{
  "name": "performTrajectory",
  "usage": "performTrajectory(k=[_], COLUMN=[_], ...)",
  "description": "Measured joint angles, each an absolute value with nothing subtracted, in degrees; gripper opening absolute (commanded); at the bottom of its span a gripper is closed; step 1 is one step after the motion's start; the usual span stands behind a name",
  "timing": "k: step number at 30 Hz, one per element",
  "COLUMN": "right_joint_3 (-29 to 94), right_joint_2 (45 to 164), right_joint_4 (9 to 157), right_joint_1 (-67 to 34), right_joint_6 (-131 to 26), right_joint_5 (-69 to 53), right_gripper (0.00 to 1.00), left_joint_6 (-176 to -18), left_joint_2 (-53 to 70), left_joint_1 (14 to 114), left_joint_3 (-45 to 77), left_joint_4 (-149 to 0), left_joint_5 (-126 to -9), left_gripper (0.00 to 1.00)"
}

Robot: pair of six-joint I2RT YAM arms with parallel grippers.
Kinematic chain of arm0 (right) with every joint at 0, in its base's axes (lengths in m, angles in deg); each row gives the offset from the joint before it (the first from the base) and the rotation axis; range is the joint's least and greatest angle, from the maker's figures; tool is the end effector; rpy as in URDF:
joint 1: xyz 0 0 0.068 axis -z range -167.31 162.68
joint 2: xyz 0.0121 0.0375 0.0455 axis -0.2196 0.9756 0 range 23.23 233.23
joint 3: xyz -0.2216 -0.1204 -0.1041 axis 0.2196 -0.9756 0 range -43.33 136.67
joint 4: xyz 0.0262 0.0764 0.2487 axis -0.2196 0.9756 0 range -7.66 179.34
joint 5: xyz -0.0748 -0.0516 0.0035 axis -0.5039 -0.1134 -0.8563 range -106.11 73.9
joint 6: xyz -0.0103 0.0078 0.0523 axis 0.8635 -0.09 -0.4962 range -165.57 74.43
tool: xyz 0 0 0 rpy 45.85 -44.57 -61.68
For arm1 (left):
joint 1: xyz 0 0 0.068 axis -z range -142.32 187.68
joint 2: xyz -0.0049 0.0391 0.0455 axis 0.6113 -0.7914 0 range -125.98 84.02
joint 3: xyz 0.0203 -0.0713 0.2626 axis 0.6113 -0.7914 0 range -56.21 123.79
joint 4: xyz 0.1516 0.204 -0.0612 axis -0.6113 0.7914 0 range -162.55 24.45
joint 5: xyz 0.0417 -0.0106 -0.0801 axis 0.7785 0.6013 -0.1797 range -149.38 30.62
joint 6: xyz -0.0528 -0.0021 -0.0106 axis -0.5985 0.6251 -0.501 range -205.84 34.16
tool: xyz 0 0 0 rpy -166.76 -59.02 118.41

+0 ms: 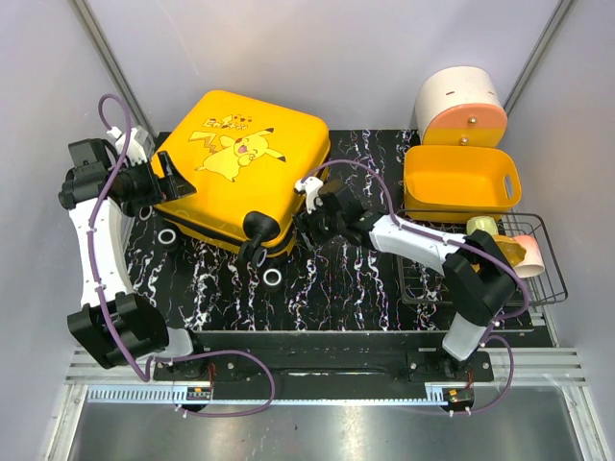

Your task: Open, take out, and arrange the luggage

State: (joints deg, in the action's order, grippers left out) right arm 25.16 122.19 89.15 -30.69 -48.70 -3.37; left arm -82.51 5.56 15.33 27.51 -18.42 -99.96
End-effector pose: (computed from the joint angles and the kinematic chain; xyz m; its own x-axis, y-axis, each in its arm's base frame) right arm 0.2776 0.2731 0.2361 -0.4832 -0.3832 -0.7872 -0.7721 0.6104 0.1768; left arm 0.2605 0.0820 0.3783 -0.6891 -0.2356 -0.6852 0.1472 0.8804 -0.4508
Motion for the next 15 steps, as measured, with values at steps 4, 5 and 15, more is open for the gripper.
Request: performTrajectory(k=[4,5,15], right_joint_3=[24.04,23.89,23.74], right_joint_2=[122.19,122.21,123.48], right_joint_4=[88.71,88.23,84.99], right_joint_1=[-33.55,-34.56,-39.28], right_joint_6=[-48.05,-47.98,-48.94], right_joint_5=[-9.67,-11.24,-23.26], right_gripper=[0.63,0.62,0.33], left_joint_6=[-83.10,-83.23,-84.37], left_joint_2=[6.31,6.44,7.03], left_joint_1=[15.33,15.33,15.27], left_joint_3=[26.48,26.20,25.26], left_joint_4=[-19.47,-19.58,-20.23], left_joint_5=[-99.94,-99.94,-99.65], left_gripper=[0.93,0.93,0.93])
